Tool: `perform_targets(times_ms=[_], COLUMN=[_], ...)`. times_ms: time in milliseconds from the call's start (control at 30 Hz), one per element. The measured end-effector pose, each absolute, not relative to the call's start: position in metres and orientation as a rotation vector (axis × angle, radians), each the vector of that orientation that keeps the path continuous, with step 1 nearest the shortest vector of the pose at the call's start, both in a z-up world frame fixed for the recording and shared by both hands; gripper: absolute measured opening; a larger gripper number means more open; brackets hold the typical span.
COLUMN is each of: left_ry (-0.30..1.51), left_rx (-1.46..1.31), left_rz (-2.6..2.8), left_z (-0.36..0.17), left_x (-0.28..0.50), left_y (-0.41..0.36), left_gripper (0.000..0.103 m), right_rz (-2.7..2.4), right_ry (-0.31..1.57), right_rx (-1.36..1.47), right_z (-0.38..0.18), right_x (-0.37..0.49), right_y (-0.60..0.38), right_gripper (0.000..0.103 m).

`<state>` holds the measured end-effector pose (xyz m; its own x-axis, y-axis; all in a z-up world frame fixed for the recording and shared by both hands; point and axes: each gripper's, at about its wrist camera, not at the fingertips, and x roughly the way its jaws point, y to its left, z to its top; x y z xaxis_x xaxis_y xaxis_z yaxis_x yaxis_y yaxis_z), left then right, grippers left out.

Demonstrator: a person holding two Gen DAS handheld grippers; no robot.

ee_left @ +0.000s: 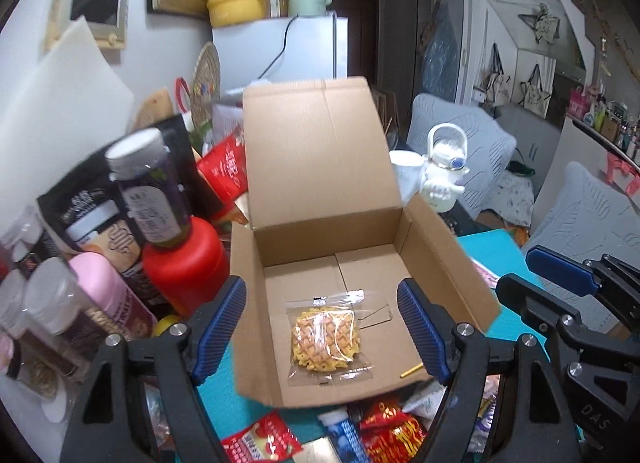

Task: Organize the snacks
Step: 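Withdraw both tools from the box back toward the snacks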

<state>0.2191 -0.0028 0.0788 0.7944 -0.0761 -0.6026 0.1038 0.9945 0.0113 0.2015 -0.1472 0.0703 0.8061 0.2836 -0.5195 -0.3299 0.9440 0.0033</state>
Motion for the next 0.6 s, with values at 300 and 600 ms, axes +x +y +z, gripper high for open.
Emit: perform_targets(times_ms=[300,600], left_ry=[0.572,0.562], left_rx=[0.047,0.025], left_rz=[-0.104,-0.098], left_z=[0.099,0.094], left_x=[0.162,0.109], left_y=[0.004,0.017], left_gripper=[0.078,0.078], right_rz=[0.325,0.331], right_ry=[0.458,0.46], right_rx=[-0.095,-0.099], right_z=[0.089,0.079], right_x=[0.141,0.093], right_y=[-0.144,-0.137], right_gripper=[0.051,0.059])
